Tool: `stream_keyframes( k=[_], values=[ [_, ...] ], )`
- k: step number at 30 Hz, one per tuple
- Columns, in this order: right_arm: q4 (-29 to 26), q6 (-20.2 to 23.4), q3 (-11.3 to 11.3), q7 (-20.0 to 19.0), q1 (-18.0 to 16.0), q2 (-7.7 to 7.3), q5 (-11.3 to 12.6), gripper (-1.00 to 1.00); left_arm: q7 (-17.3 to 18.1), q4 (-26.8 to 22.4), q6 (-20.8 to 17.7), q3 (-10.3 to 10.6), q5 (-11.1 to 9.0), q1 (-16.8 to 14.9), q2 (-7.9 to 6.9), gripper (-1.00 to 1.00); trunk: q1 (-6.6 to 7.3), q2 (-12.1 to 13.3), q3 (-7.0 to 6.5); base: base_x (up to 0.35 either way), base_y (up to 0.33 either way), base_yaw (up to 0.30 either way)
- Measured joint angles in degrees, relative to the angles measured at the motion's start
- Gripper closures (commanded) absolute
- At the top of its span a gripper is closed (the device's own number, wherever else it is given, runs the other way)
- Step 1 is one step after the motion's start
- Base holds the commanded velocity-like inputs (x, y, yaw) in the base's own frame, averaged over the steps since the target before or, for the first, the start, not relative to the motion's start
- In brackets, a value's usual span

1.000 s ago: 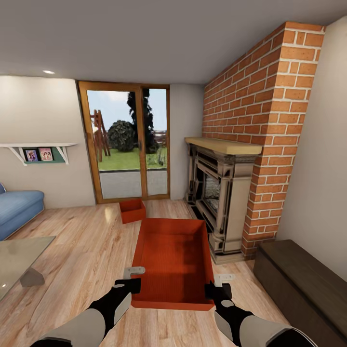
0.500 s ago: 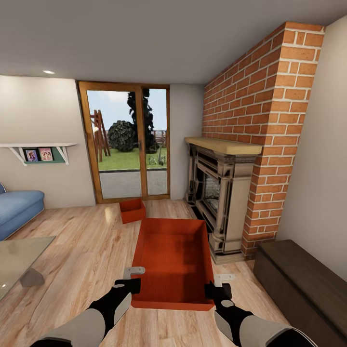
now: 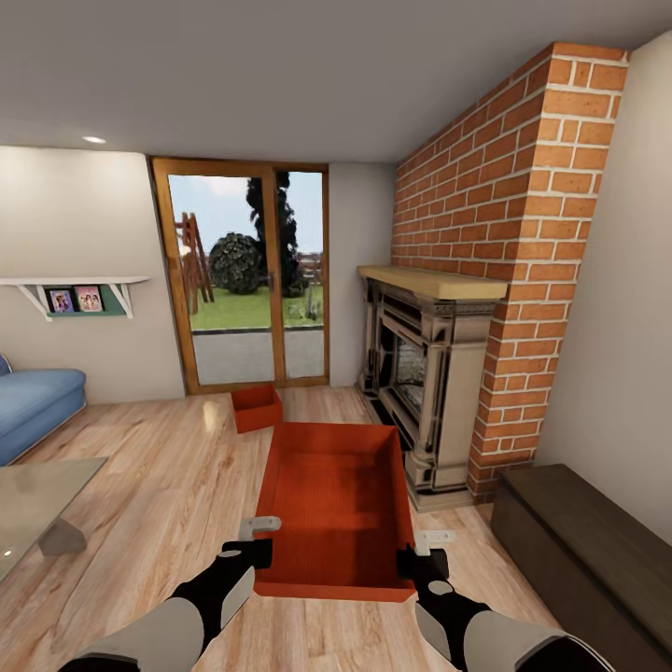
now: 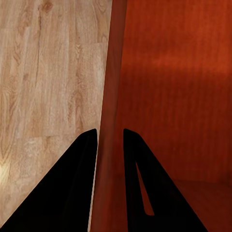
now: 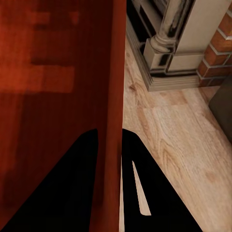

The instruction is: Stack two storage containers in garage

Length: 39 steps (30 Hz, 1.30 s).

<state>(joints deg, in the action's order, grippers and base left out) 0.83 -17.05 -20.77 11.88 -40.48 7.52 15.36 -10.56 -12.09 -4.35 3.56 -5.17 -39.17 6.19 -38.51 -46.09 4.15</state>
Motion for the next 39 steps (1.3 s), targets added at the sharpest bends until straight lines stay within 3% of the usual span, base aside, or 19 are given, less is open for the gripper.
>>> stream_keyframes(
  k=[17,30,39],
  values=[
    [0.0,-0.1,0.0,0.0,0.0,0.01,0.1,1.00,0.0,-0.1,0.0,0.0,0.1,0.0,0.00,1.00,0.00,0.0,-0.69,0.000,0.000,0.213],
    [0.0,0.0,-0.2,-0.1,0.0,0.00,0.3,1.00,0.0,0.0,0.0,0.0,0.0,0.0,0.01,1.00,0.00,0.0,-0.85,0.000,0.000,0.037],
    [0.0,0.1,-0.2,0.0,0.0,0.01,0.2,1.00,0.0,0.0,0.0,0.0,0.0,0.0,0.00,1.00,0.00,0.0,-0.85,0.000,0.000,0.216]
  ],
)
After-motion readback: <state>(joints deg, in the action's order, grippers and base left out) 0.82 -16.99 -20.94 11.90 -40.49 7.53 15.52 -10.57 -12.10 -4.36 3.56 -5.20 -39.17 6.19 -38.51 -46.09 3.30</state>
